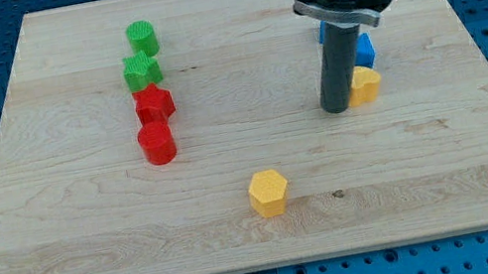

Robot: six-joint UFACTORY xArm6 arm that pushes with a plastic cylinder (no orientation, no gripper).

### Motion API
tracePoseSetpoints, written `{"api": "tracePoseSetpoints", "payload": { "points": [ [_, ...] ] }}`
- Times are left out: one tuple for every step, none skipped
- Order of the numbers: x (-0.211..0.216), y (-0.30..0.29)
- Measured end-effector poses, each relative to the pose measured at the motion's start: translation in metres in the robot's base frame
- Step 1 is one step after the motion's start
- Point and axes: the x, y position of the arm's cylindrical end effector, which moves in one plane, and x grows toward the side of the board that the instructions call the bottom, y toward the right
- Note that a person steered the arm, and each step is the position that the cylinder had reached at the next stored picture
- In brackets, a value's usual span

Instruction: Place the yellow hexagon below the yellow heart

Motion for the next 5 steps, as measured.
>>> {"api": "tracePoseSetpoints", "payload": {
  "points": [
    [0.000, 0.009],
    [0.027, -0.002],
    [0.048, -0.035],
    [0.050, -0.075],
    [0.058, -0.117]
  ]
}}
